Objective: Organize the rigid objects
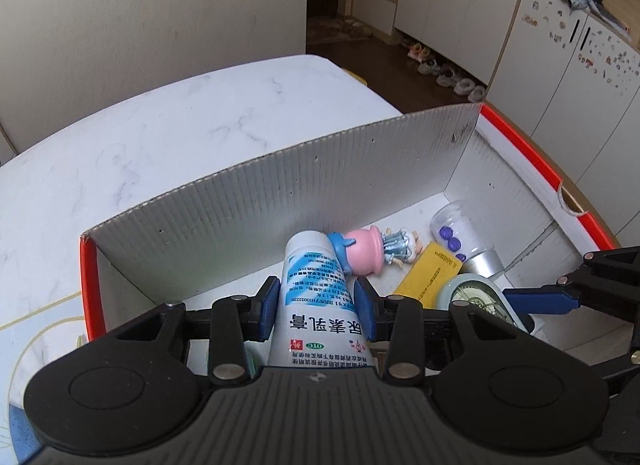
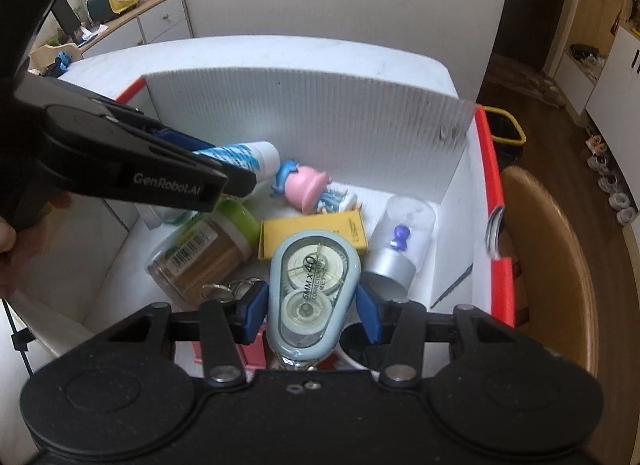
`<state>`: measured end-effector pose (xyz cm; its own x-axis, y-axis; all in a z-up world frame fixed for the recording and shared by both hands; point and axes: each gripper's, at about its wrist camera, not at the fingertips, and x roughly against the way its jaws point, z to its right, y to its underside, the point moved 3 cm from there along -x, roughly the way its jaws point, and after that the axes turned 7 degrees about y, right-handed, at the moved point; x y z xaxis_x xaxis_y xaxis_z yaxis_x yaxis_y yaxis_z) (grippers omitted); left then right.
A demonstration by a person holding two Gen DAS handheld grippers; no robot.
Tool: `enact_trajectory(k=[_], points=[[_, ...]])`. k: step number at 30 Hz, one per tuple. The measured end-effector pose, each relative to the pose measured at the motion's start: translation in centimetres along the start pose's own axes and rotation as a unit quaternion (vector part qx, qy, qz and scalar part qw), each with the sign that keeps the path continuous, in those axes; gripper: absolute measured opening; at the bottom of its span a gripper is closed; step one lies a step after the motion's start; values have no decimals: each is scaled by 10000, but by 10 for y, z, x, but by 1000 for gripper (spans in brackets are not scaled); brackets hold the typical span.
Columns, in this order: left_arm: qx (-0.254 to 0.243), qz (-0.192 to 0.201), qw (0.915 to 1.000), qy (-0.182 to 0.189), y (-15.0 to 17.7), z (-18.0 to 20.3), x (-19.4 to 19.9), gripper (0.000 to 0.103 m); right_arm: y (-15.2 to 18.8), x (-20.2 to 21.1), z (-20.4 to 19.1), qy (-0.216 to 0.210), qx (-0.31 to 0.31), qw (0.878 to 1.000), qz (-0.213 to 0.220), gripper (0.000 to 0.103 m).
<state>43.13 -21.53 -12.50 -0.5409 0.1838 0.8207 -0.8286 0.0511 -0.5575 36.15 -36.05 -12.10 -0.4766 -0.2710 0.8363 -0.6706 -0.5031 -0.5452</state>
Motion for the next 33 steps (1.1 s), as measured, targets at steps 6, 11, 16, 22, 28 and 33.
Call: enact_trajectory(k=[6, 11, 16, 22, 28, 33], points=[[20, -251, 9997, 13, -2, -2, -6, 40, 6, -5, -3, 39, -70, 9999, -110, 47], [-1, -407, 9991, 65, 1, -1, -7, 40, 11, -4, -3, 13, -124, 9998, -153, 48], [1, -383, 9992, 125, 4, 0, 0, 43, 11, 2, -2, 0, -215, 9997, -86, 49], [146, -307, 9991, 246, 10, -3, 16, 61, 12, 13, -1, -22, -350, 9994, 25, 52], [170, -19, 9995, 254, 18, -1, 43, 61, 11, 32, 0, -36, -518, 9984, 240, 59], [155, 258, 9992, 244, 27, 3, 69, 61, 12, 53, 0, -65, -628, 9969, 460, 62]])
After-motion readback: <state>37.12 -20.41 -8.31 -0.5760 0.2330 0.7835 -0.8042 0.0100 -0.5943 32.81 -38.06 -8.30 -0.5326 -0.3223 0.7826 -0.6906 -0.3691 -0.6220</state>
